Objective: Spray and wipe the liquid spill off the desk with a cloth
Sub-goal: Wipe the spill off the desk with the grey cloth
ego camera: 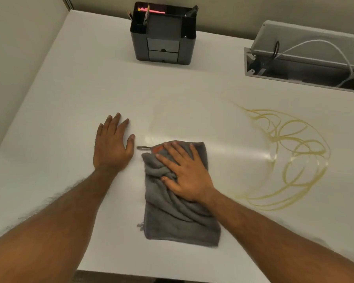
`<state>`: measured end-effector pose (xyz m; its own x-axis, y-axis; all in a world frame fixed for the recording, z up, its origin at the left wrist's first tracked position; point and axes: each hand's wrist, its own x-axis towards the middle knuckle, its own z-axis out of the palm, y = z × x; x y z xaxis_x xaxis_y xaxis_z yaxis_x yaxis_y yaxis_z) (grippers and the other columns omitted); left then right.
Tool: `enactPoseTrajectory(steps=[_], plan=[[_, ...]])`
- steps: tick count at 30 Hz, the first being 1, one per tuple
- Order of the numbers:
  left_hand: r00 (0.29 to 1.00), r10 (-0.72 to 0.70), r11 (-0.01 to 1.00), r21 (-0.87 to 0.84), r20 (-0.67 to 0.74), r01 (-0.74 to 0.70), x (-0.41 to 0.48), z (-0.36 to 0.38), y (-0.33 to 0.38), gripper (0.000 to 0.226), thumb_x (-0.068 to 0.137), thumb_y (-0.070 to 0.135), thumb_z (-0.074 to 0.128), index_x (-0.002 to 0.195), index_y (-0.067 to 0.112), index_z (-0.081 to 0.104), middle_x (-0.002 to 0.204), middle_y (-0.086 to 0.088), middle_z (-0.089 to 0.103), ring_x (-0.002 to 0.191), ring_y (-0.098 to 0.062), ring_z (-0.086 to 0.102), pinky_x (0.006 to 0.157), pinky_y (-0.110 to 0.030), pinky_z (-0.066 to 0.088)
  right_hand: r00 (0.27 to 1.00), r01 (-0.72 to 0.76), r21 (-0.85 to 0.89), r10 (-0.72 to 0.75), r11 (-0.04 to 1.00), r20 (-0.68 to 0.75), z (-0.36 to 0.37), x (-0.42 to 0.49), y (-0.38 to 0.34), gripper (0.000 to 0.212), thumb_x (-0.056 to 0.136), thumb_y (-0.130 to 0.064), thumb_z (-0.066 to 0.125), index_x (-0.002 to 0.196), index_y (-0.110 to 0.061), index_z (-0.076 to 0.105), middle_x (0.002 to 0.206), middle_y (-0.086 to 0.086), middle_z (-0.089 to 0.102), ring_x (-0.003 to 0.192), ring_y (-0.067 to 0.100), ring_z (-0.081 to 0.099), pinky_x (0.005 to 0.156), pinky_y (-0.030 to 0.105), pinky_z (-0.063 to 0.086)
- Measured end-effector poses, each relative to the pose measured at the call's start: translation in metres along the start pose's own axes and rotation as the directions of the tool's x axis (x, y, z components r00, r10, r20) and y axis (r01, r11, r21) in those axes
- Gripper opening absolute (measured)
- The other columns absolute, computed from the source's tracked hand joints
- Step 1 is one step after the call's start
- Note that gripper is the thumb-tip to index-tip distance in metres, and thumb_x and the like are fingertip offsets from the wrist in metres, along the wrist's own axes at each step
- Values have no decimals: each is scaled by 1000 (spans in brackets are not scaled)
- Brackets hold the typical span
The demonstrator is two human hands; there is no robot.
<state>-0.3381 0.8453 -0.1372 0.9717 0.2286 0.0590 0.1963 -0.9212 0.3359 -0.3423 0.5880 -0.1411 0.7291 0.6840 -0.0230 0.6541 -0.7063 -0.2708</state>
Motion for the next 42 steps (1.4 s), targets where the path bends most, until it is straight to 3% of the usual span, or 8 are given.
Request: enactPoseTrajectory(steps=[3,8,12,16,22,27,34,42], plan=[[1000,2,1000,-2,-14,-2,0,1,0,58,96,43,37,148,17,44,162,-8,33,151,-30,25,125,-46,15,998,-60,5,60,998,1,-11,4,21,64,94,-56,39,154,-39,24,166,-4,15,153,15,6,122,53,2],[1000,-1,1000,0,-21,1,1,4,-2,59,95,44,37,147,18,44,161,-8,34,151,-29,26,125,-46,16,989,-140,-55,142,989,35,-11,51,12,74,91,-69,28,156,-36,16,166,0,8,154,19,0,120,59,-1],[1000,-7,1000,-7,0,7,1,4,-2,59,96,44,36,149,20,41,163,-7,31,152,-27,23,125,-44,13,999,5,-24,-4,1000,42,-4,50,-19,75,91,-67,37,156,-32,21,165,4,16,153,24,7,119,62,6],[1000,-9,1000,0,-6,9,0,2,0,58,96,43,37,148,18,43,162,-8,32,152,-28,24,125,-45,14,987,155,-29,-154,987,49,0,-14,-8,69,92,-60,43,154,-38,23,166,-1,14,154,18,4,122,54,5],[1000,-13,1000,6,-11,13,0,4,0,58,96,43,36,148,19,42,163,-6,31,152,-27,23,125,-45,14,995,-86,-62,89,994,47,-20,-23,50,74,90,-65,39,155,-40,14,167,-6,7,154,14,1,121,55,7],[1000,-3,1000,14,-20,3,2,5,-2,58,95,43,37,146,18,44,161,-8,34,151,-29,25,125,-45,15,959,-281,-50,282,958,19,-13,35,19,90,84,-83,24,157,-35,1,167,1,1,154,22,-3,119,60,-4],[1000,-1,1000,4,-13,1,-1,3,-1,59,96,43,35,148,18,43,162,-7,32,152,-28,23,125,-45,14,997,61,-58,-57,996,57,-1,-20,-2,81,87,-76,37,156,-39,14,167,0,7,154,19,-1,119,61,6],[1000,-2,1000,2,-29,2,0,3,1,57,96,41,37,146,17,45,161,-8,35,151,-30,26,124,-46,15,960,-279,-48,279,959,-12,-21,-10,54,78,88,-79,24,155,-44,6,167,-5,6,153,17,2,119,61,3]])
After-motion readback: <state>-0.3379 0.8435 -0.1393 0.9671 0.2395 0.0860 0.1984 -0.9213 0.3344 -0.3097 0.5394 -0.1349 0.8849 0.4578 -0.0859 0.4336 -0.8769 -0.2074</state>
